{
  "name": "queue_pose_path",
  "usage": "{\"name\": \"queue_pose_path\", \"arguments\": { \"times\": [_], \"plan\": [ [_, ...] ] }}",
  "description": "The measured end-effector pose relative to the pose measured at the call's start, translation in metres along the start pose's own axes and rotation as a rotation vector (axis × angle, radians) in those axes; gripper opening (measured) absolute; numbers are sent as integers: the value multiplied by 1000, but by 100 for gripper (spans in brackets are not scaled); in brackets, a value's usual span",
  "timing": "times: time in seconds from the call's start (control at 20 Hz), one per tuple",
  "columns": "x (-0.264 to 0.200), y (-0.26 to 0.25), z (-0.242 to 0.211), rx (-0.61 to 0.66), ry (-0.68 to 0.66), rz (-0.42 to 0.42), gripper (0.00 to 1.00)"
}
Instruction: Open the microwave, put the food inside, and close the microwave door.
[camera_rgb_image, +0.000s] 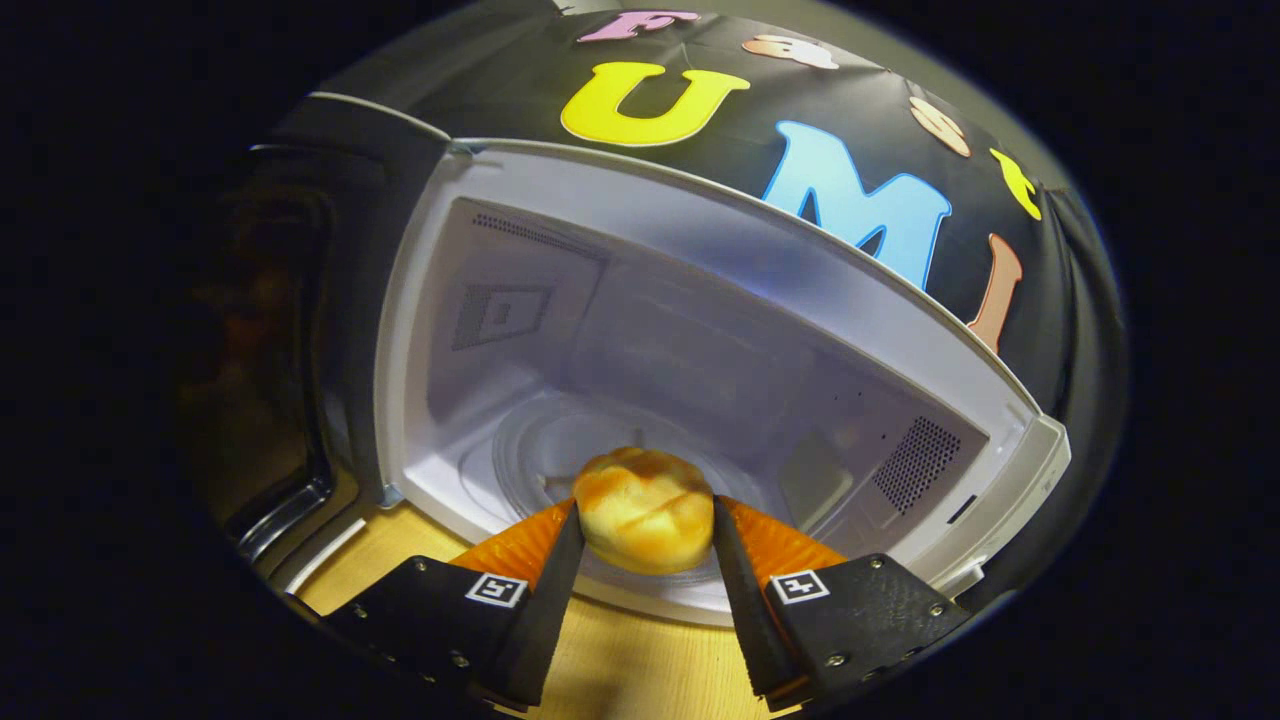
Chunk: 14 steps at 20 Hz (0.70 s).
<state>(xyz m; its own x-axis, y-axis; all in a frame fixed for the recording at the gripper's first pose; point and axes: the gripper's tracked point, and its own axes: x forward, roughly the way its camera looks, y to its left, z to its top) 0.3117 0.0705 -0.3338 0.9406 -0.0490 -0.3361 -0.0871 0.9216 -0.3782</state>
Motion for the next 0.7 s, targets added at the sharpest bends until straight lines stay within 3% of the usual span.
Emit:
{"name": "queue_pose_path", "arguments": {
  "times": [0.15,0.45,0.5,0.7],
  "plan": [
    [16,3,2,-100,-14,-29,74],
    [32,8,-1,-83,-4,-52,75],
    [32,8,-1,-78,-1,-51,80],
    [29,9,0,-68,8,-46,82]
  ]
}}
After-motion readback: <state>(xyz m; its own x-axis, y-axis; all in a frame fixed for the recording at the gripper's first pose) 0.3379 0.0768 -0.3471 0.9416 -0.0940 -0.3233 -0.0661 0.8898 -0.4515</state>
